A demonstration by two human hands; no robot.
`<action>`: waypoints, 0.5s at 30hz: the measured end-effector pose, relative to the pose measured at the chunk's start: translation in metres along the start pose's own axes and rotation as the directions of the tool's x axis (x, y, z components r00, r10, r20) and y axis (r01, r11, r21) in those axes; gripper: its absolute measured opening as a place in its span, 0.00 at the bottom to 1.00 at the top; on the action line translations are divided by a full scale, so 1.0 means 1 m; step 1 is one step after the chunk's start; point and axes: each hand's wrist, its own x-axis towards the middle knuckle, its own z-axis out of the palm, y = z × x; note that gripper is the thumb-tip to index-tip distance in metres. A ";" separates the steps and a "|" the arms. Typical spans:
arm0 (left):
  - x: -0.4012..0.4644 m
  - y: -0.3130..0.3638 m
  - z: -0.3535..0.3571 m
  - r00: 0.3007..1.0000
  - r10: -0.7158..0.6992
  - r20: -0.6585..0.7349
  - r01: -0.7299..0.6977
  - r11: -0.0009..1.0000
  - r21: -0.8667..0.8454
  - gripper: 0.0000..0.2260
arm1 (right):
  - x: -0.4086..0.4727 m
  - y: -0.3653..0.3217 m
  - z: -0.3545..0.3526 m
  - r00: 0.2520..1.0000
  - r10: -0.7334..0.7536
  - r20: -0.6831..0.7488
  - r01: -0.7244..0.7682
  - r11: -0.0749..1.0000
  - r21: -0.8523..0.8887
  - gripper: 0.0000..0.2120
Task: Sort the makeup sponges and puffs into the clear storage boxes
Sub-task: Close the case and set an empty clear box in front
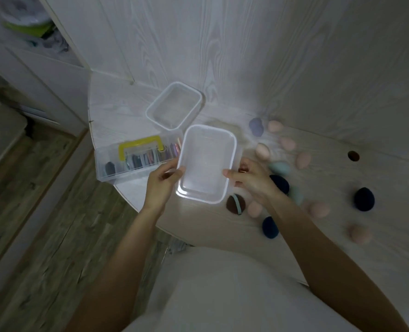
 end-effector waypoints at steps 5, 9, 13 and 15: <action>-0.017 -0.001 -0.005 1.000 0.008 -0.019 -0.007 1.000 0.009 0.13 | -0.022 0.013 0.015 0.997 -0.061 -0.049 0.060 0.998 -0.019 0.16; -0.026 -0.007 -0.029 0.998 -0.063 0.008 0.063 0.998 0.009 0.13 | -0.036 0.005 0.017 0.988 -0.154 -0.003 0.154 0.987 0.042 0.12; -0.025 -0.016 -0.047 0.991 -0.124 0.048 0.120 0.989 0.088 0.12 | -0.035 0.009 0.014 0.990 -0.086 0.108 0.085 0.996 0.011 0.09; -0.024 -0.020 -0.045 0.987 -0.144 0.078 0.133 0.983 0.130 0.13 | -0.035 0.014 0.017 0.988 -0.057 0.142 0.060 0.998 -0.020 0.07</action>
